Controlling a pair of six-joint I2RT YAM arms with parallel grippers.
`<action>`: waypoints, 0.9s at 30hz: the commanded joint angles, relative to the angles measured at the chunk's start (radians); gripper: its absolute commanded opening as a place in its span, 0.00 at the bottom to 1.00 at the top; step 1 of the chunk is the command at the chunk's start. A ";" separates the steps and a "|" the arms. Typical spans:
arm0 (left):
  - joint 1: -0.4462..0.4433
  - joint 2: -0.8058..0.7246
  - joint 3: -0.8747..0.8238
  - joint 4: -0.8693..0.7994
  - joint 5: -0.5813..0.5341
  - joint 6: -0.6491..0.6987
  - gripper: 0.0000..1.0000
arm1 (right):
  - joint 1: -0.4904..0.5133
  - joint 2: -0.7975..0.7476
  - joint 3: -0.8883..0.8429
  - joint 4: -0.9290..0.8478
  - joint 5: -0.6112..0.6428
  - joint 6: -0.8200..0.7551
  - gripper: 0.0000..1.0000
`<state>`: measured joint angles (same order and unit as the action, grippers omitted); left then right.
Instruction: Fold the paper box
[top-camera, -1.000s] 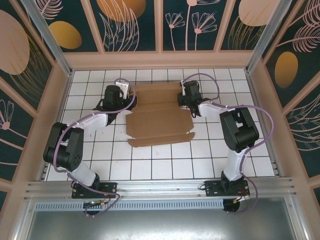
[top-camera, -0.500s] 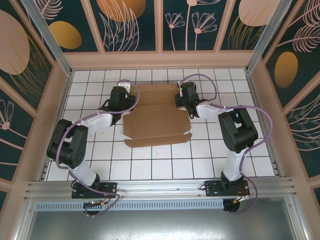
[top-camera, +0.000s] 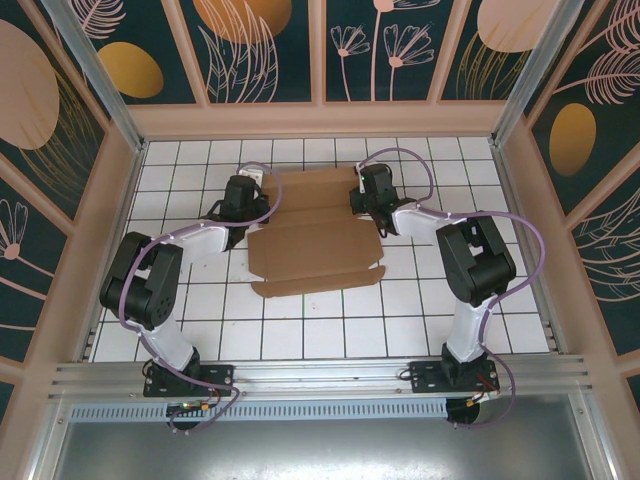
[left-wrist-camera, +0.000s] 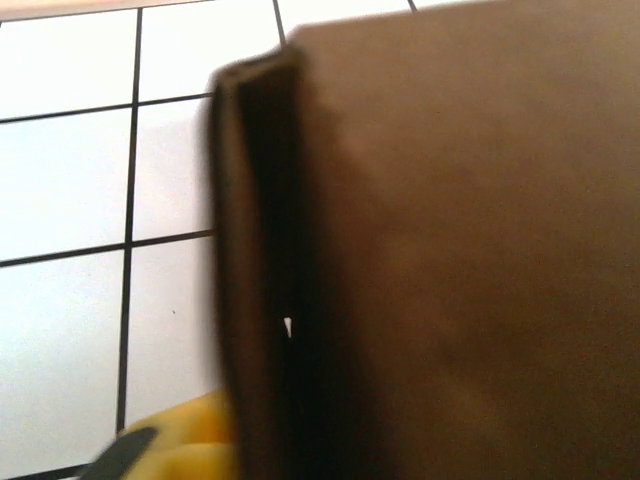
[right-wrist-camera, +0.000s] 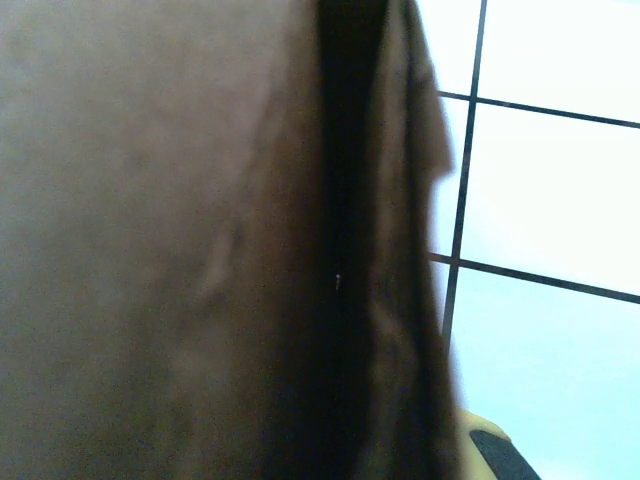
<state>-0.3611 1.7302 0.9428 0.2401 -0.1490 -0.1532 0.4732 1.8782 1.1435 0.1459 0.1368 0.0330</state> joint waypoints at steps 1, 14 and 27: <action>0.001 0.009 0.009 0.010 -0.068 -0.014 0.11 | 0.006 -0.008 -0.034 -0.079 0.011 0.024 0.00; 0.000 0.024 0.051 -0.032 -0.202 -0.093 0.00 | 0.031 -0.028 -0.022 -0.096 0.220 0.089 0.00; -0.033 0.060 0.064 -0.013 -0.267 -0.129 0.04 | 0.067 -0.014 -0.012 -0.108 0.318 0.147 0.00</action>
<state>-0.4068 1.7775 0.9989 0.2096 -0.3424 -0.2413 0.5529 1.8763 1.1458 0.1043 0.3588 0.1596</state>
